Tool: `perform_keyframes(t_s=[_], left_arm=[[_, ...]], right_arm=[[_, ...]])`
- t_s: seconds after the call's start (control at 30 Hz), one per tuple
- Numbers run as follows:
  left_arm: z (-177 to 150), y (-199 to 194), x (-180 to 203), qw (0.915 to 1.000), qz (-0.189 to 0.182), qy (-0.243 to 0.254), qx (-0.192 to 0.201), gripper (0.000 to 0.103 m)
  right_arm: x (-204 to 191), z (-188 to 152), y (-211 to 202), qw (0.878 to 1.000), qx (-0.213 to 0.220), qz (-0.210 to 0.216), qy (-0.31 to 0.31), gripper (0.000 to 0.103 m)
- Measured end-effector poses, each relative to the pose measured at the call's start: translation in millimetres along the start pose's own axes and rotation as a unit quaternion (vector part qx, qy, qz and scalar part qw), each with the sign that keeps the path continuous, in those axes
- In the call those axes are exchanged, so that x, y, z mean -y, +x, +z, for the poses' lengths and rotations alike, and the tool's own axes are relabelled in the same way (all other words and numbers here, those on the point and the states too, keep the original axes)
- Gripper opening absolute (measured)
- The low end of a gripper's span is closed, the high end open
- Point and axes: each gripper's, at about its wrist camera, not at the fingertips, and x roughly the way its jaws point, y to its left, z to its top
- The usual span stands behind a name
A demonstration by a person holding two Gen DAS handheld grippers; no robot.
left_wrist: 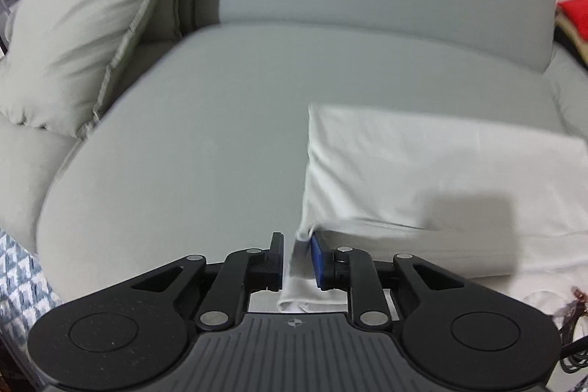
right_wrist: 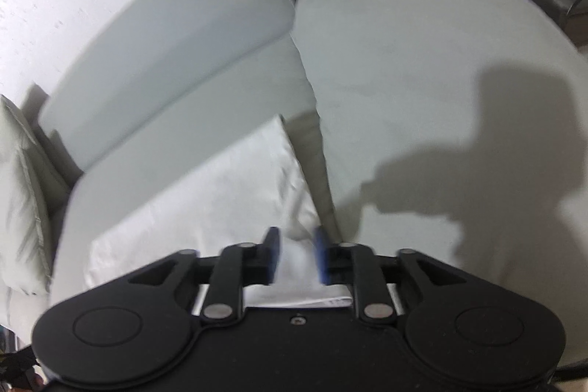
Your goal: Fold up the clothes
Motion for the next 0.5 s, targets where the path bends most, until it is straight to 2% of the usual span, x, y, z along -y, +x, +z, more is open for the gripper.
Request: perform_keyframes(t_s=[0.1, 0.13, 0.27, 0.33, 0.4, 0.5], left_arm=[[-3, -33, -5, 0.9993, -0.004, 0.015, 0.034, 0.026], [-5, -46, -7, 0.9988, -0.020, 0.014, 0.043, 0.026], [-17, -77, -9, 0.9922, -0.104, 0.007, 0.068, 0.031], [-25, -73, 2, 0.9894, -0.127, 0.021, 0.068, 0.032], [-34, -62, 20, 0.9887, -0.134, 0.039, 0.056, 0.030], [-32, -42, 45, 0.9876, -0.145, 0.036, 0.046, 0.030]], right_arm=[[2, -1, -35, 0.999, 0.022, 0.023, 0.005, 0.042], [3, -2, -47, 0.999, 0.028, 0.036, 0.006, 0.048], [3, -12, -82, 0.996, 0.041, 0.076, 0.000, 0.060], [3, -18, -76, 0.996, 0.026, 0.081, 0.005, 0.062], [2, -25, -62, 0.997, 0.001, 0.082, 0.014, 0.062], [-5, -29, -33, 0.996, -0.033, 0.082, 0.022, 0.060]])
